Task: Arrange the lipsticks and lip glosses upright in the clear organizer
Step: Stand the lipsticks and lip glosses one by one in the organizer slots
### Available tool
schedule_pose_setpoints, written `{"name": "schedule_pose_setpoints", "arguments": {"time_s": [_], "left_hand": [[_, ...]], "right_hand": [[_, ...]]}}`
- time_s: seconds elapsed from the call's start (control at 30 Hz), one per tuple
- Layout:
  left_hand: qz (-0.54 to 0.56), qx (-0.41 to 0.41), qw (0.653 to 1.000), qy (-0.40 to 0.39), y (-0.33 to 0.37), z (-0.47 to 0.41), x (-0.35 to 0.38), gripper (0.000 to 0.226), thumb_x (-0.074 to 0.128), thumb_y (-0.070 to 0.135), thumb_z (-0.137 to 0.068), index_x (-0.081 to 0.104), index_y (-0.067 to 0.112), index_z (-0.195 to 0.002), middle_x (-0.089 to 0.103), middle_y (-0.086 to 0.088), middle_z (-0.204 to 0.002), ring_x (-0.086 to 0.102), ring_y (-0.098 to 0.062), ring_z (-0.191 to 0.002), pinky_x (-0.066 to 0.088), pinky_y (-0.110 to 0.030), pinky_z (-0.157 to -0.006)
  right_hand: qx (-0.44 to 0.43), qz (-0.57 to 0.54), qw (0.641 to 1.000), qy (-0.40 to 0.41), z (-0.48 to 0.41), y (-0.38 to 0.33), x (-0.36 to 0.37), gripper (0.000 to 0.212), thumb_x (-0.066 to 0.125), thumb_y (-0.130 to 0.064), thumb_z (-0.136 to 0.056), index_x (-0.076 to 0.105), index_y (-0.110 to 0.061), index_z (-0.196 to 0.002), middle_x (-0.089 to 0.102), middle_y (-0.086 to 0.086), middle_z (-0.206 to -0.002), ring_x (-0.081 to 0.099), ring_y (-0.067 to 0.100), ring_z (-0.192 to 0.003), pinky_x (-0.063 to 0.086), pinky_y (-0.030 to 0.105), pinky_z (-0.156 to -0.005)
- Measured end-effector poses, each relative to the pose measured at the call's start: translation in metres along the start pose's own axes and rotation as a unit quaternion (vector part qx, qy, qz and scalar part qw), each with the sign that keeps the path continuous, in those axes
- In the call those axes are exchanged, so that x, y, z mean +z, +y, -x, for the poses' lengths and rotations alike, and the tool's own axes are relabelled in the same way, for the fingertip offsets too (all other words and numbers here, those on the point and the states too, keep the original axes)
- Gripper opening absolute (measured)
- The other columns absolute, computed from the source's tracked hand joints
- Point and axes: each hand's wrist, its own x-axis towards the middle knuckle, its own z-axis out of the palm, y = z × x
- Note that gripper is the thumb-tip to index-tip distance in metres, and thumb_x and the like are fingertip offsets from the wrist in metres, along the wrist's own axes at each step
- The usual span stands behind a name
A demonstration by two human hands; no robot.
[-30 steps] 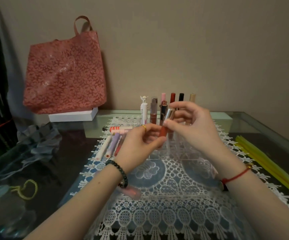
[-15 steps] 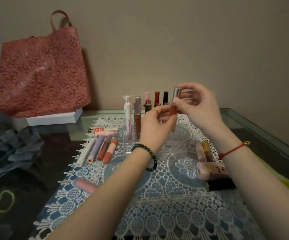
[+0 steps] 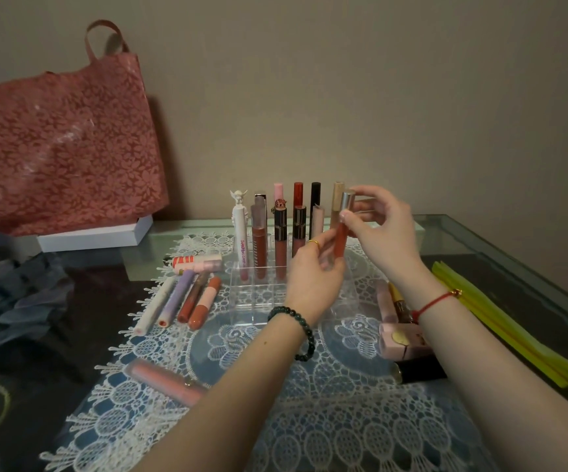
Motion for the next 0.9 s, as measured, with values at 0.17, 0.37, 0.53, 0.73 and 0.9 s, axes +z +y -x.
{"name": "schedule_pose_setpoints", "arguments": {"time_s": [0.17,0.37,0.53,0.73,0.9], "left_hand": [[-0.005,-0.012,1.0,-0.007,-0.004,0.0,-0.001,0.052,0.051,-0.003,-0.084,0.042,0.014,-0.132,0.054,0.002,-0.127,0.051,-0.004,-0.114,0.042,-0.026,-0.1],[-0.033,-0.005,0.999,-0.016,-0.01,0.004,0.002,0.052,0.051,0.0,-0.086,0.04,0.018,-0.133,0.053,0.005,-0.128,0.05,-0.002,-0.113,0.042,-0.013,-0.089],[-0.045,-0.003,0.999,-0.019,-0.009,0.004,0.002,0.052,0.051,0.001,-0.086,0.039,0.018,-0.134,0.051,0.004,-0.132,0.048,-0.005,-0.119,0.043,-0.016,-0.094],[-0.067,0.012,0.997,-0.02,-0.008,0.007,0.001,0.053,0.051,0.002,-0.086,0.039,0.018,-0.135,0.05,0.004,-0.133,0.047,-0.004,-0.12,0.041,-0.015,-0.095],[-0.087,0.026,0.996,-0.016,-0.004,0.009,-0.002,0.051,0.05,0.003,-0.087,0.04,0.019,-0.134,0.052,0.004,-0.131,0.048,-0.004,-0.118,0.041,-0.009,-0.088]], "right_hand": [[0.005,0.017,1.0,-0.006,0.0,0.008,0.005,0.029,0.066,-0.009,-0.079,0.057,-0.026,-0.1,0.06,-0.012,-0.084,0.058,0.0,-0.077,0.049,0.011,-0.067],[0.025,0.034,0.999,-0.013,0.011,0.022,0.009,0.03,0.065,-0.009,-0.079,0.058,-0.022,-0.105,0.059,-0.01,-0.086,0.057,-0.002,-0.077,0.05,0.016,-0.071],[0.035,0.029,0.999,-0.005,0.011,0.024,0.011,0.03,0.065,-0.009,-0.08,0.058,-0.019,-0.107,0.059,-0.01,-0.085,0.057,-0.002,-0.077,0.047,0.013,-0.068],[0.042,0.034,0.999,-0.007,0.013,0.024,0.01,0.03,0.064,-0.011,-0.08,0.056,-0.019,-0.108,0.059,-0.008,-0.085,0.056,-0.003,-0.077,0.047,0.012,-0.063],[0.042,0.032,0.999,-0.008,0.014,0.024,0.01,0.032,0.064,-0.009,-0.08,0.056,-0.017,-0.109,0.059,-0.006,-0.085,0.056,-0.002,-0.076,0.048,0.013,-0.066]]}}
